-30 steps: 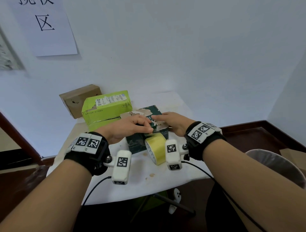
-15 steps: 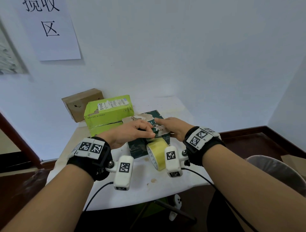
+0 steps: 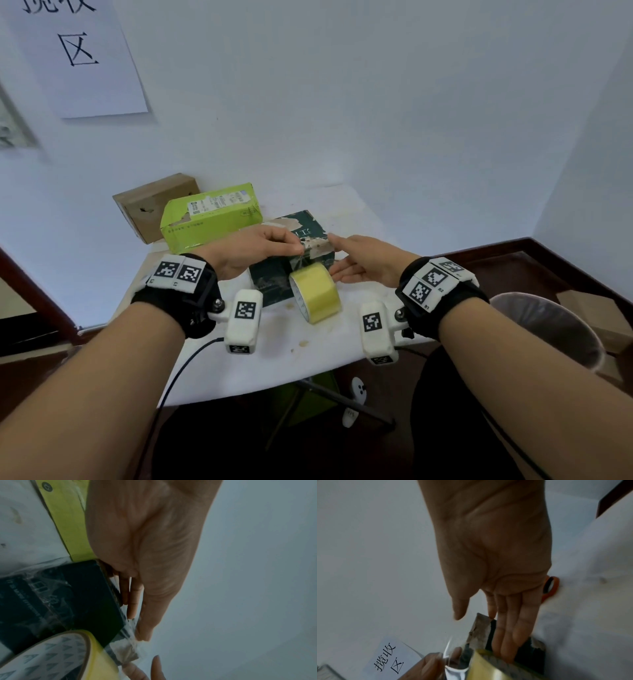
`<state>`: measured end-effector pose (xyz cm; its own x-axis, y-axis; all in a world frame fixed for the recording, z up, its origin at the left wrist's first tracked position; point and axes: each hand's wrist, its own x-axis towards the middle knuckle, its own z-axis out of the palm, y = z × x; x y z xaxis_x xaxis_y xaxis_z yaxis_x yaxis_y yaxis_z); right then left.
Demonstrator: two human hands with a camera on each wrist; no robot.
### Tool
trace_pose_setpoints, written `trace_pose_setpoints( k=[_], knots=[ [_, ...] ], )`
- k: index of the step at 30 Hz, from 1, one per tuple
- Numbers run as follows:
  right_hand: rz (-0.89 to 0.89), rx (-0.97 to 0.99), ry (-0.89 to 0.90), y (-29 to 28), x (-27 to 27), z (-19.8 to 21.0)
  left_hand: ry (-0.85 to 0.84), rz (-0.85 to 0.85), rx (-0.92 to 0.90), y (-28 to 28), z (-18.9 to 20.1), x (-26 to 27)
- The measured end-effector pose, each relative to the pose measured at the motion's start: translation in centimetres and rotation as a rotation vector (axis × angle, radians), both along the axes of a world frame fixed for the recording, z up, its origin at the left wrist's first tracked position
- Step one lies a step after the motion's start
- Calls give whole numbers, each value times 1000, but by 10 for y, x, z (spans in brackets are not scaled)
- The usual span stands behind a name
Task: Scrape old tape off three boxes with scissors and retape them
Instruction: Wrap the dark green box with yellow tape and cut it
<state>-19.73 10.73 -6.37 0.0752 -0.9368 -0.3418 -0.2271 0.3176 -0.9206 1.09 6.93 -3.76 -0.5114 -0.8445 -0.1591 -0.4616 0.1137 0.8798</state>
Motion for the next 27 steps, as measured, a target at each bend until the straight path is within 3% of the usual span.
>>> trace_pose_setpoints(
  k=[7,10,17,27],
  knots=[
    [225,83,-20,21,3,-16,-115,82,-174,8,7,-10],
    [214,76,-26,25,9,-10,-186,85,-268,14,11,-14],
    [224,139,-291,37,15,10,-151,201,-477,17,8,-25],
    [207,141,-169,31,11,40,-162,247,-625,8,9,-35]
  ],
)
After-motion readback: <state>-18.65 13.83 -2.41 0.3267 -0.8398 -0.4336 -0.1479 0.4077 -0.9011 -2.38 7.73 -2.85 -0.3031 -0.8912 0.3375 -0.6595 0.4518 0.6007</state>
